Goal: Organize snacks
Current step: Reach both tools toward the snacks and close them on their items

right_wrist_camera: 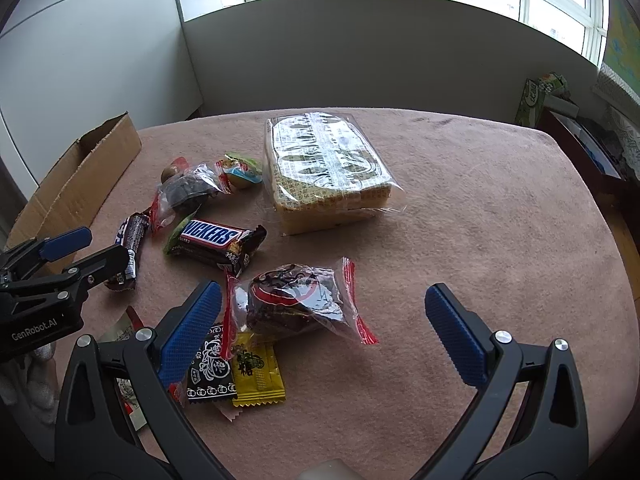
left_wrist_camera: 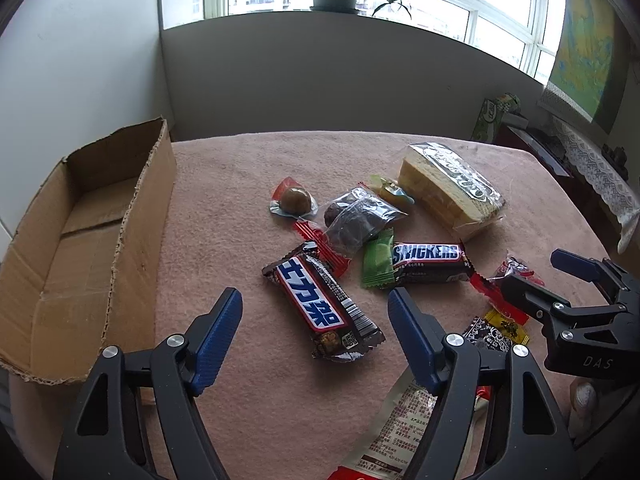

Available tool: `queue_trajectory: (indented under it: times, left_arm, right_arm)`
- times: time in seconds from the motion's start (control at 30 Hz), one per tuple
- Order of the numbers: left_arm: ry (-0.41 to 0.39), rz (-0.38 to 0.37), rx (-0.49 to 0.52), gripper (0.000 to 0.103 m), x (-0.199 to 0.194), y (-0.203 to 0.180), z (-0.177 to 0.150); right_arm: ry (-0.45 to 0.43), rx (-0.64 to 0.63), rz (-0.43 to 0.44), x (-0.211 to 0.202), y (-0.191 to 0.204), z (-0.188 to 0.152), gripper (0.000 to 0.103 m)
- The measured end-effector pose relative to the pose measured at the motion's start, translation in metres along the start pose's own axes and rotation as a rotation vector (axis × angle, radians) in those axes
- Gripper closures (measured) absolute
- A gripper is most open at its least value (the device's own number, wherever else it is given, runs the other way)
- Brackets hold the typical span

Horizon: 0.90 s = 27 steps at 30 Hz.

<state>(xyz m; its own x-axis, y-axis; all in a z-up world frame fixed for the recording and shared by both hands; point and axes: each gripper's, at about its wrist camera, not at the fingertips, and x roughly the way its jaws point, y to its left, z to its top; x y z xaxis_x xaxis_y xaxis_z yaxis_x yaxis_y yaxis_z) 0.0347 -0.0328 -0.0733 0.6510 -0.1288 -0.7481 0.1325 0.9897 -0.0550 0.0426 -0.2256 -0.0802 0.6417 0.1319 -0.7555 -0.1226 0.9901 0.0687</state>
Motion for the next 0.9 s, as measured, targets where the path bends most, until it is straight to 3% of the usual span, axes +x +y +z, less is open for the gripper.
queue_trajectory:
  times: [0.2,0.27,0.47,0.67,0.9]
  left_arm:
    - [0.059,0.007,-0.052,0.028,0.019,0.010,0.004]
    - [0.079,-0.002,-0.060,0.030,0.025,0.011,0.006]
    - [0.103,-0.015,-0.074,0.040,0.030,0.013,0.006]
    - [0.091,-0.005,-0.075,0.069,0.027,0.018,0.004]
    - [0.083,-0.013,-0.078,0.072,0.027,0.019,0.004]
  right_arm:
    - [0.033,-0.044,-0.019,0.010,0.011,-0.001,0.000]
    - [0.041,-0.057,-0.025,0.012,0.013,-0.001,0.010]
    - [0.065,-0.046,0.010,0.016,0.011,-0.005,0.030]
    - [0.047,-0.045,0.012,0.013,0.010,-0.008,0.035]
    - [0.033,-0.024,0.032,0.008,0.004,-0.010,0.039]
